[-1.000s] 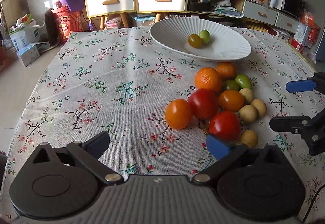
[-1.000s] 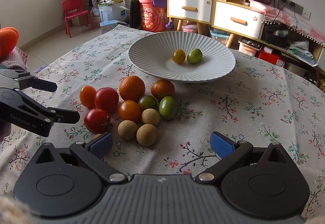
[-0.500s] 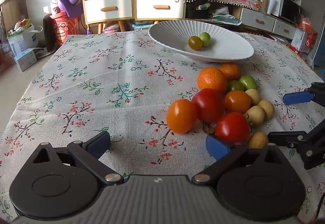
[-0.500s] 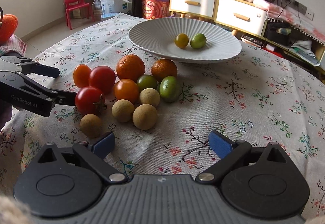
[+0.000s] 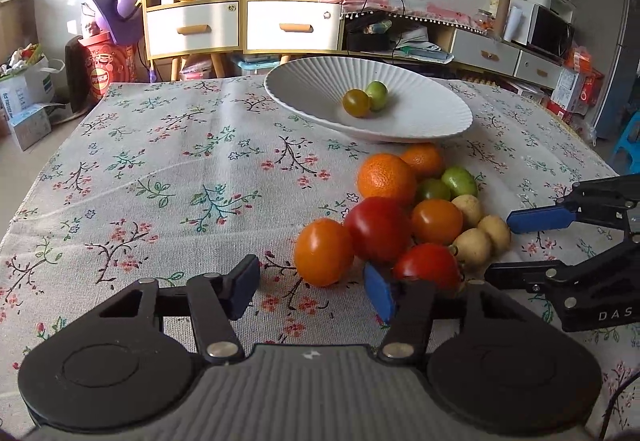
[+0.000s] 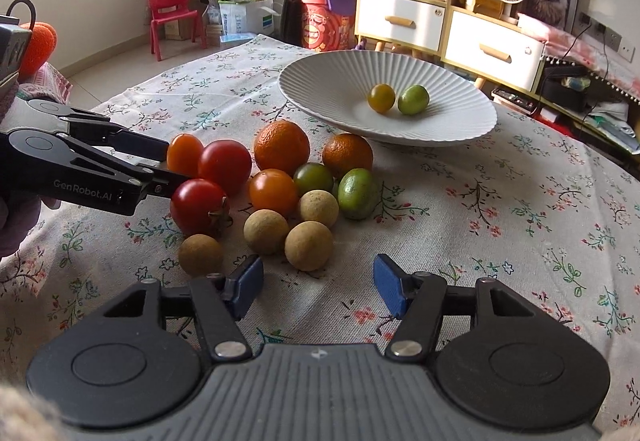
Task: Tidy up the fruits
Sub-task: 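Grasp an orange tomato with the left tool while the right tool grasps a brown round fruit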
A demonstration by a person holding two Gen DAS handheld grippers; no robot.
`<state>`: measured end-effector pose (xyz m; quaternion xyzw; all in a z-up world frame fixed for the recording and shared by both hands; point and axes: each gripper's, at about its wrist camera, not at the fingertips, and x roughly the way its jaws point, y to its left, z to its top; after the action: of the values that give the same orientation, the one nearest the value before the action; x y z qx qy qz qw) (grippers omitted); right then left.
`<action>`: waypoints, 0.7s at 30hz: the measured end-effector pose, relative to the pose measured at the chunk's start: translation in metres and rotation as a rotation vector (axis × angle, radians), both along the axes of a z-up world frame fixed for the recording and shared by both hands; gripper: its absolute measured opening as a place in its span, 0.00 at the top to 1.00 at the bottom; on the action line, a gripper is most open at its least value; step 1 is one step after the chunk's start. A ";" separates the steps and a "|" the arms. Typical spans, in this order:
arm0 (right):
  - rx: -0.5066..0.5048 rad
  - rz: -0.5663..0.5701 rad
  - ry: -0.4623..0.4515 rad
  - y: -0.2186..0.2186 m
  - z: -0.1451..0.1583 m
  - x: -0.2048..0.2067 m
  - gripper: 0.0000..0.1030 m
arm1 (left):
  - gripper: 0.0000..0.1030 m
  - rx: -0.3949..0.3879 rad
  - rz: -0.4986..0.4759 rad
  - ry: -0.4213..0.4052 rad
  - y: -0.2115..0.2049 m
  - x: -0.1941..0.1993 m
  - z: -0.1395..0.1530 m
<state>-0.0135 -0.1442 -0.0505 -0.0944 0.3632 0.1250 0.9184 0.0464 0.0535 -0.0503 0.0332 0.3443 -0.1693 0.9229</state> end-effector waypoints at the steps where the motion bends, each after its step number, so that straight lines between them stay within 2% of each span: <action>1: 0.000 0.004 0.001 0.001 0.001 0.000 0.51 | 0.50 -0.005 -0.002 0.001 0.000 0.000 0.000; 6: 0.002 0.005 -0.001 0.001 0.002 0.001 0.59 | 0.58 -0.015 -0.006 0.006 -0.001 0.001 0.001; 14: 0.013 0.004 -0.001 0.000 0.003 0.004 0.65 | 0.71 -0.019 -0.008 0.007 -0.002 0.002 0.002; 21: 0.019 0.008 -0.002 0.001 0.004 0.004 0.73 | 0.72 -0.018 -0.007 0.008 -0.003 0.002 0.002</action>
<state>-0.0099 -0.1434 -0.0466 -0.0874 0.3608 0.1321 0.9191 0.0488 0.0510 -0.0481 0.0256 0.3463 -0.1759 0.9211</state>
